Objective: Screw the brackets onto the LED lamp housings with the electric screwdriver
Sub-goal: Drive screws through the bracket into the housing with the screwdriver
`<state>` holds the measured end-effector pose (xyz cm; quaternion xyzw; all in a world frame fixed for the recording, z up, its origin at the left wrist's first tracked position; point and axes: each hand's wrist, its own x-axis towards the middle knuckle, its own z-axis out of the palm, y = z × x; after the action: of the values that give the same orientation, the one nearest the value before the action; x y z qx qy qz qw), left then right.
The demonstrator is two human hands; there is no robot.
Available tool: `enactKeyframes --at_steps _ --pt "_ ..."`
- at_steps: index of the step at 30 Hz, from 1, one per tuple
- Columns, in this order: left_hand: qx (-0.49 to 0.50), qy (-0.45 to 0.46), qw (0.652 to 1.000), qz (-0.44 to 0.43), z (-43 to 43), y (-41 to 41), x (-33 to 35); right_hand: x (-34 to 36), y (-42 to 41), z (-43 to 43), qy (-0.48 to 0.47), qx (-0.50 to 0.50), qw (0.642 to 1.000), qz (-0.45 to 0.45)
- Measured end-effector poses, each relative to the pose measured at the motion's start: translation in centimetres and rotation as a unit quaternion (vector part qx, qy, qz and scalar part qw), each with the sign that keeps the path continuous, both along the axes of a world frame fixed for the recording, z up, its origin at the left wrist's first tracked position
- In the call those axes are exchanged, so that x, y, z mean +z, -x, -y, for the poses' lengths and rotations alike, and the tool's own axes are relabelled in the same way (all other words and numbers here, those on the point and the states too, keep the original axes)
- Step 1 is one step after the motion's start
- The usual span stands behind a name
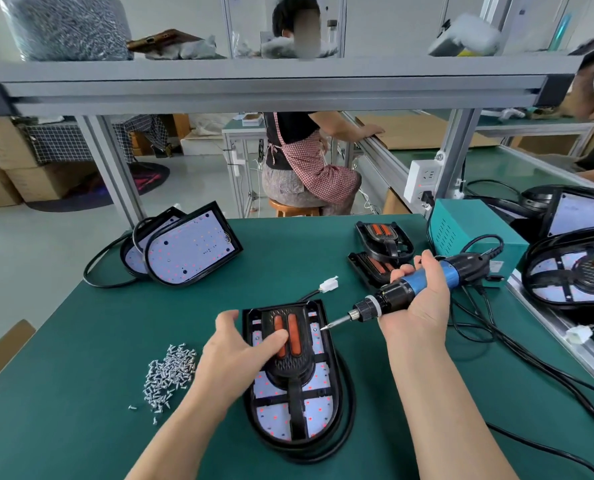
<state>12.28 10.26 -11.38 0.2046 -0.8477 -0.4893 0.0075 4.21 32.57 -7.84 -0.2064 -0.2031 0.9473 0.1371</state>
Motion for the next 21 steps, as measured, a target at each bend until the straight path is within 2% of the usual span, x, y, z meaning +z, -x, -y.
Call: enactKeyframes --at_steps 6,11,16,21 --pt "-0.05 -0.104 0.993 -0.004 0.0 0.8 -0.5 1.1 0.0 0.2 -0.103 -0.019 0.991 -0.078" --pt "-0.088 -0.16 0.983 0.007 0.4 1.6 -0.2 3.3 1.0 1.4 -0.239 -0.062 0.959 -0.141" --pt "-0.086 -0.196 0.977 0.013 0.3 1.7 -0.2 3.9 2.5 3.2 -0.324 -0.072 0.932 -0.146" --pt "-0.084 -0.194 0.977 0.01 0.4 1.8 -0.5 3.3 3.3 4.3 -0.357 -0.046 0.922 -0.144"
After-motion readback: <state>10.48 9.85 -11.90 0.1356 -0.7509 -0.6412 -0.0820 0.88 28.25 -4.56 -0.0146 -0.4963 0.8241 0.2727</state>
